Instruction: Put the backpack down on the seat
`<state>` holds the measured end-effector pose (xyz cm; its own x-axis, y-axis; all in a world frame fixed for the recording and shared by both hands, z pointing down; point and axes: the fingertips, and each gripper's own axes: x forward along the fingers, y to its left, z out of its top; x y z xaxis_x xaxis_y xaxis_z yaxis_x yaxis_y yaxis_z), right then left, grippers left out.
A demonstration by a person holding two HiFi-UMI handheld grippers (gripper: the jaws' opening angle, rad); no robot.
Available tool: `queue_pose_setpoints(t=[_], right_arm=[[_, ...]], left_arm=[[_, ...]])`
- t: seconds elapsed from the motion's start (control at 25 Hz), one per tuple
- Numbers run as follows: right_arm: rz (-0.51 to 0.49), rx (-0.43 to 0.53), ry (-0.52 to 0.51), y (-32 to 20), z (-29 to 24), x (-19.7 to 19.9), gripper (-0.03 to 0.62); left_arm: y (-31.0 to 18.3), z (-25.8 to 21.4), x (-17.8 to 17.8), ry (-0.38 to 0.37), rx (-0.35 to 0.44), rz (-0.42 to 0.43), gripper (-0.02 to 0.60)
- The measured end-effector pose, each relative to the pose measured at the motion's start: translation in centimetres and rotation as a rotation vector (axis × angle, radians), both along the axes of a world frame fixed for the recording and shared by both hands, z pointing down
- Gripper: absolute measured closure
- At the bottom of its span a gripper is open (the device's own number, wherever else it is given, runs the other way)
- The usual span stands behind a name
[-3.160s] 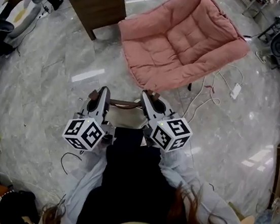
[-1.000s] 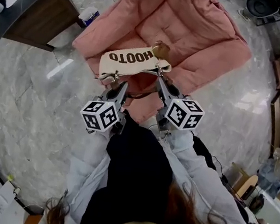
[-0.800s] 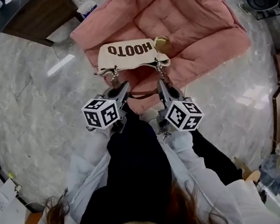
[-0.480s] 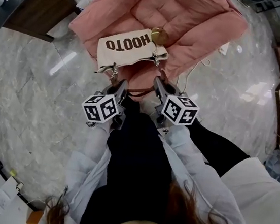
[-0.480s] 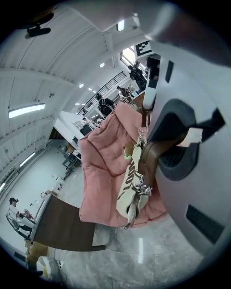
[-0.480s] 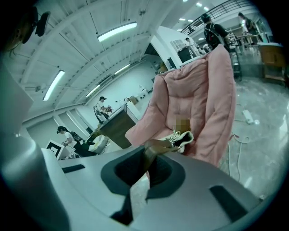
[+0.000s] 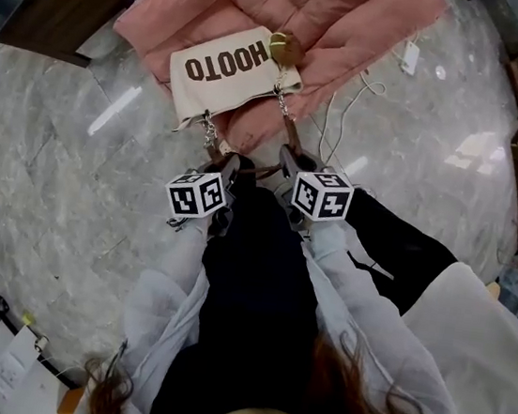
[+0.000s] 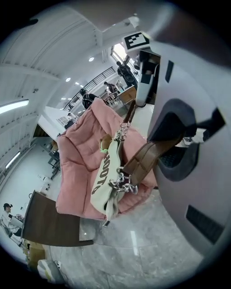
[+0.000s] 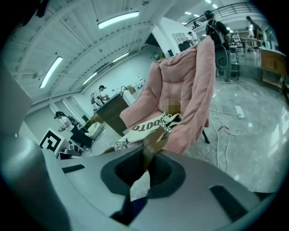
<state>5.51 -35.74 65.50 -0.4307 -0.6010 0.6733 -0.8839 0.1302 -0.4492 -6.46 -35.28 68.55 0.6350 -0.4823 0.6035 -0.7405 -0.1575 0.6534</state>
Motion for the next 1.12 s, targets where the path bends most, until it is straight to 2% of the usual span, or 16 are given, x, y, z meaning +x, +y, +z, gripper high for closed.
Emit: queue_pose_setpoints(t=[0.16,0.32,0.4,0.48,0.56,0.68,0.76,0.96,1.12], right_arm=[[-0.032,-0.025,0.053,1.4,2.1,0.1,0.569],[-0.005,-0.027,0.075,1.4,2.7,0.2,0.562],[-0.010,-0.040,0.108,1.4,3.0,0.1,0.554],[0.005,-0.047,0.120,1.6,3.0,0.1,0.525],[0.031,-0.048,0.114,2.1,2.9,0.1,0.434],[0.055,-0.061,0.086,2.9,3.1,-0.3,0.230],[0.081,-0.063,0.045,3.8,2.9,-0.5,0.142],[0.140,0.017,-0.061,4.3,0.2,0.0,0.094],[0.140,0.103,-0.108,4.0,-2.9,0.0,0.094]], left_arm=[[1.7,2.2,0.4,-0.050,-0.034,0.045,0.565],[1.9,3.2,0.3,-0.048,-0.059,0.019,0.565],[1.7,3.3,0.1,-0.087,-0.052,0.025,0.544],[1.6,3.1,-0.2,-0.127,-0.036,0.049,0.454],[1.9,2.7,-0.2,-0.125,-0.011,0.073,0.199],[2.6,2.3,-0.9,-0.122,0.021,0.090,0.189],[3.4,2.1,-1.6,-0.120,0.028,0.083,0.185],[3.3,-0.1,-2.7,-0.084,0.097,0.018,0.184],[2.1,-3.2,-2.8,-0.065,0.191,0.007,0.184]])
